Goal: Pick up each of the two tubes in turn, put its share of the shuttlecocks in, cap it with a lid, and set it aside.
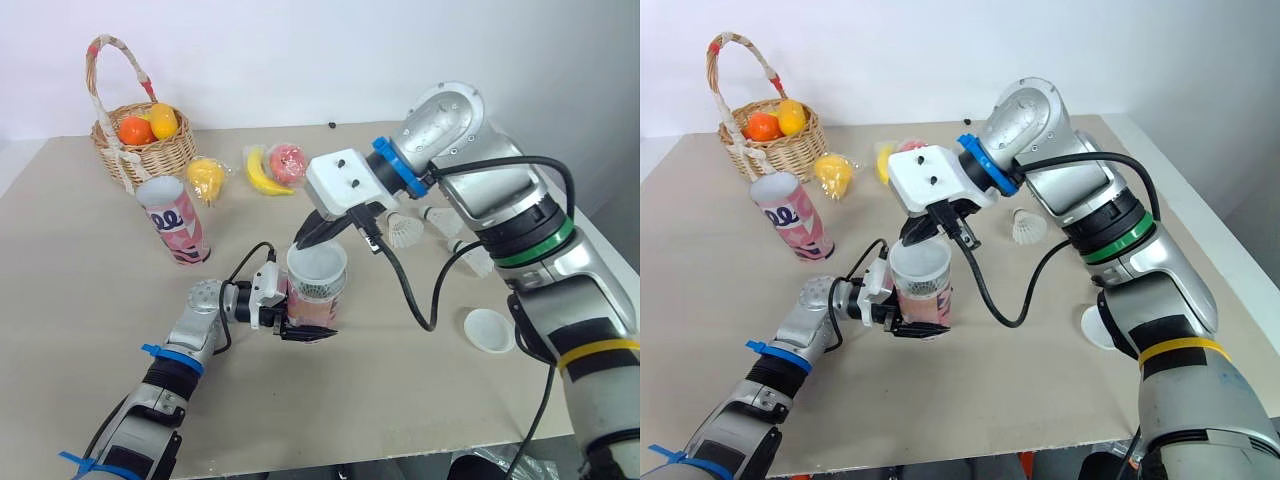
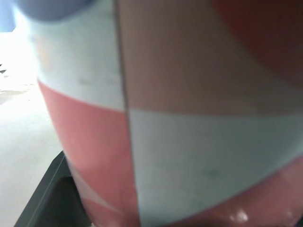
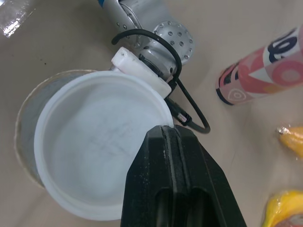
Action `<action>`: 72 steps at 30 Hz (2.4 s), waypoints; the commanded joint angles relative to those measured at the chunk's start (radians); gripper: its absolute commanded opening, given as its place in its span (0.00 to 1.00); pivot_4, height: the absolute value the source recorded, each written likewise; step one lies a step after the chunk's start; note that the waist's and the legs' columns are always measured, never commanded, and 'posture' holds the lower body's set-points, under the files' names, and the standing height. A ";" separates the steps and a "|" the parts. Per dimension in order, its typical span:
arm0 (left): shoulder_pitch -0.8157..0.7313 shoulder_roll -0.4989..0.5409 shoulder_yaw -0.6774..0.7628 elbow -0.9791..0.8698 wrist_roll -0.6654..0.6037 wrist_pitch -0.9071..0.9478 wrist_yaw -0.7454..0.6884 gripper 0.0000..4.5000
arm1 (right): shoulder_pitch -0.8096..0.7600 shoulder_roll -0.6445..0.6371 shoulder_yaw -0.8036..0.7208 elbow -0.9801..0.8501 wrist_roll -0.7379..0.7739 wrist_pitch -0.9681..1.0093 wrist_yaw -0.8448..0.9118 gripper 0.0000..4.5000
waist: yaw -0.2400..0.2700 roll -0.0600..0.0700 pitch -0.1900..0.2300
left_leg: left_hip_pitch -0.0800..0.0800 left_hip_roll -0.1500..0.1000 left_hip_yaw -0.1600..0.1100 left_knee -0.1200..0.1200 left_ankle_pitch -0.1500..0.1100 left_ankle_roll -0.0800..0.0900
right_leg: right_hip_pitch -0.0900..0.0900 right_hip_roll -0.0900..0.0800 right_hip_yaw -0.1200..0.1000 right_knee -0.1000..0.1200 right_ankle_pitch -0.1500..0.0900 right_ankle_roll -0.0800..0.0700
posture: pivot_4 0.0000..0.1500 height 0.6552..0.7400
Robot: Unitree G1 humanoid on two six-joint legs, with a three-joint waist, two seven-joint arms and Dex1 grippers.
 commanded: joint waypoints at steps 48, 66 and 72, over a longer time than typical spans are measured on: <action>-0.003 0.022 0.008 0.071 0.036 0.033 0.005 0.78 | 0.060 -0.006 -0.114 -0.168 -0.080 -0.025 -0.077 0.01 | -0.001 0.000 0.000 | 0.001 0.000 0.000 0.000 0.002 0.003 | 0.000 0.001 0.000 0.000 0.002 -0.001 | 1.00 0.88; -0.005 0.034 0.016 0.071 0.035 0.042 0.001 0.78 | 0.128 -0.043 -0.083 -0.223 -0.108 -0.032 -0.034 0.01 | -0.001 0.000 0.000 | 0.001 0.000 -0.001 0.000 0.002 0.003 | 0.000 0.001 0.000 0.000 0.001 -0.002 | 1.00 0.88; -0.005 0.035 0.017 0.067 0.034 0.049 0.002 0.78 | 0.101 -0.040 -0.045 -0.168 -0.174 -0.126 -0.008 0.01 | -0.001 0.000 0.000 | 0.001 0.000 -0.001 -0.001 0.002 0.003 | 0.000 0.001 0.000 0.000 0.001 -0.002 | 1.00 0.88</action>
